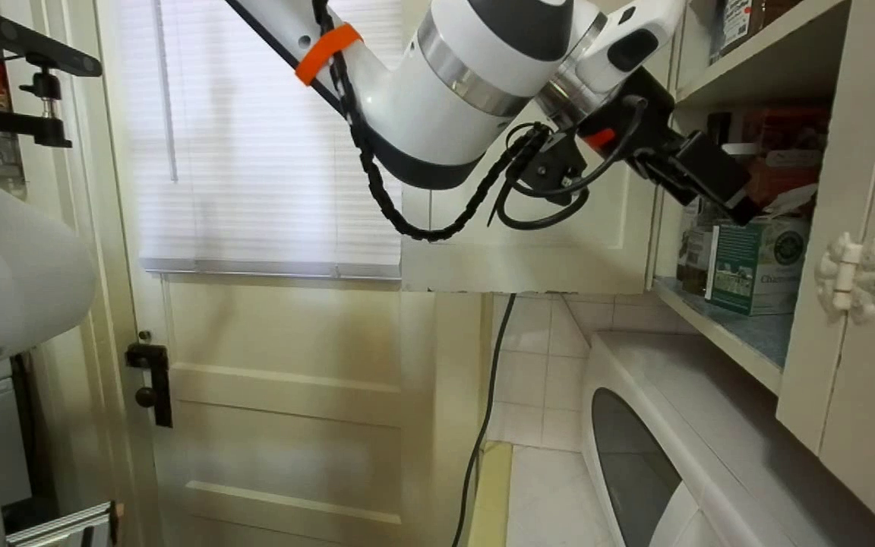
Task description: Take the soy sauce bottle out of the open cabinet and put it on the countertop.
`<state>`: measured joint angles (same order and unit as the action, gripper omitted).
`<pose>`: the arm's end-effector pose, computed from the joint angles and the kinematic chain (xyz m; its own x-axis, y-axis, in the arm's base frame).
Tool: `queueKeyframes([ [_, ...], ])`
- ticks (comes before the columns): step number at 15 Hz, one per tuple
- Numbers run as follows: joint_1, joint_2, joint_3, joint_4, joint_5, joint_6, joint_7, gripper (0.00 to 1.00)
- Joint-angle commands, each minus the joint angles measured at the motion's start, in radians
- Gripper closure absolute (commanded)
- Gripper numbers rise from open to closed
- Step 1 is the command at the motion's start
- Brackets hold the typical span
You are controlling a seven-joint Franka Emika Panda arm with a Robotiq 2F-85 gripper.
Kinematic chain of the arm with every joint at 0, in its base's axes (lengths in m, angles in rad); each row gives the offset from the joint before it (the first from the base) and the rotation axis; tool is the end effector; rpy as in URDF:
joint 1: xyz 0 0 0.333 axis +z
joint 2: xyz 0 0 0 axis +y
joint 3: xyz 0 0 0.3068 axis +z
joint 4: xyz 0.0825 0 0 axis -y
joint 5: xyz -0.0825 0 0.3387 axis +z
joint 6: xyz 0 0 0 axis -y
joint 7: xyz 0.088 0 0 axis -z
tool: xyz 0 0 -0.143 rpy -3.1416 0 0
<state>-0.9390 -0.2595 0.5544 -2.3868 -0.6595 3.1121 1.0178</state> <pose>0.4869 -0.1256 0.4941 0.3996 -0.4337 0.8076 -0.5754 -0.8045 -0.1473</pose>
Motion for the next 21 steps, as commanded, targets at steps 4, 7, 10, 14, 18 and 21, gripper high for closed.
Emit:
queueKeyframes([
  [4,-0.48,-0.135,0.41,0.107,-0.301,0.079,0.383,0.0],
  [7,-0.694,-0.24,0.589,0.144,-0.326,0.144,0.501,0.0],
  [10,-0.904,-0.381,0.749,0.159,-0.254,0.245,0.563,0.0],
  [14,-0.985,-0.385,0.803,0.185,-0.2,0.303,0.513,0.0],
  [18,-1.081,-0.454,0.894,0.179,0.028,0.331,0.332,0.0],
  [21,-1.126,-0.565,0.869,0.233,-0.104,0.381,0.552,0.0],
])
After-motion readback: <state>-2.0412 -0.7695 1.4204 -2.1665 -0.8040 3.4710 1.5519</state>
